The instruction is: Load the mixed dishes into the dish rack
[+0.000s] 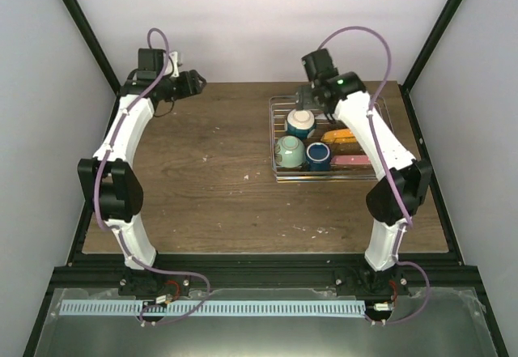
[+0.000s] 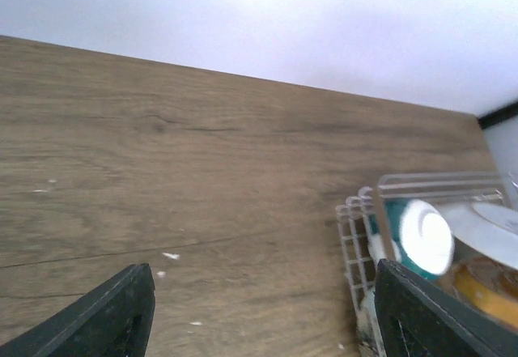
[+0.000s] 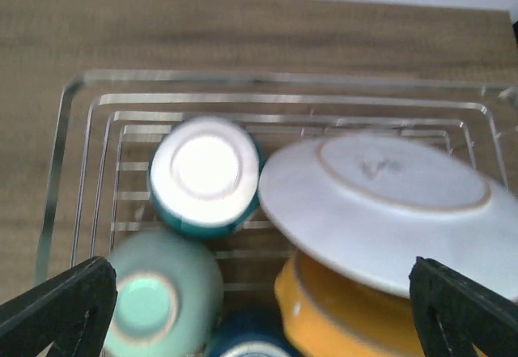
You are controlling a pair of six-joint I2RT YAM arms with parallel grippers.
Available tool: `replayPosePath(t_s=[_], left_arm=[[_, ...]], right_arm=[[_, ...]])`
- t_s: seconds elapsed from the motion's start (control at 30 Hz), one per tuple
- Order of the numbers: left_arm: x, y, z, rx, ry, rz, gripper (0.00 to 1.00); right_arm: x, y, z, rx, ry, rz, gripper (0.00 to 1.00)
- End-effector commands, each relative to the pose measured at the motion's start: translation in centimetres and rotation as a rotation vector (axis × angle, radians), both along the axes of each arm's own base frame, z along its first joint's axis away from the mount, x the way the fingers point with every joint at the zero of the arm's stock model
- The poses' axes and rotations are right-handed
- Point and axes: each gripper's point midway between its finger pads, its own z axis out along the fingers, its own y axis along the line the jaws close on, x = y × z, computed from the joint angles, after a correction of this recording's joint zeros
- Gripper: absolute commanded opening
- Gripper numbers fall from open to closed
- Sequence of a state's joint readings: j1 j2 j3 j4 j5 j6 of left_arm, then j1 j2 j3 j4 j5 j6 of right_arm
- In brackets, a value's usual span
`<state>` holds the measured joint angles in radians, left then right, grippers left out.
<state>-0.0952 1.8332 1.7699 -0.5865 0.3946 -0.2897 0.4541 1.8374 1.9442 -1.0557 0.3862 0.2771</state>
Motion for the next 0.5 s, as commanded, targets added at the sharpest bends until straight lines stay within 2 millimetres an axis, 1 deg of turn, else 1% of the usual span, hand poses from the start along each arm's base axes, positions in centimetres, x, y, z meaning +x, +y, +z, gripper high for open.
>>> replayPosePath(t_s=[0.0, 0.07, 0.13, 0.2, 0.23, 0.27, 0.33, 0.43, 0.47], left_arm=[[0.9, 2.4, -1.2, 0.047, 0.083, 0.083, 0.76], [1.1, 3.5, -2.4, 0.100, 0.117, 0.127, 0.76], [0.9, 4.2, -2.9, 0.130, 0.130, 0.158, 0.76], [0.6, 5.1, -3.0, 0.162, 0.128, 0.209, 0.76], [0.6, 5.6, -2.7, 0.175, 0.118, 0.238, 0.76], [0.4, 6.0, -3.1, 0.196, 0.122, 0.262, 0.76], [0.0, 6.8, -3.3, 0.237, 0.116, 0.296, 0.76], [-0.3, 7.5, -3.1, 0.283, 0.107, 0.314, 0.76], [-0.3, 7.7, -3.0, 0.294, 0.105, 0.317, 0.76]], right_arm=[[4.9, -1.6, 2.9, 0.091, -0.111, 0.030, 1.00], [6.1, -2.8, 3.7, 0.073, -0.145, 0.031, 1.00], [7.1, -3.9, 3.9, 0.075, -0.170, 0.029, 1.00], [8.0, -5.1, 4.0, 0.099, -0.190, 0.020, 1.00], [8.3, -5.7, 4.0, 0.112, -0.197, 0.014, 1.00], [8.7, -6.3, 4.1, 0.121, -0.205, 0.005, 1.00], [9.2, -7.3, 4.1, 0.120, -0.217, -0.010, 1.00], [9.9, -8.2, 4.0, 0.090, -0.220, -0.025, 1.00], [10.0, -8.4, 3.6, 0.077, -0.213, -0.031, 1.00]])
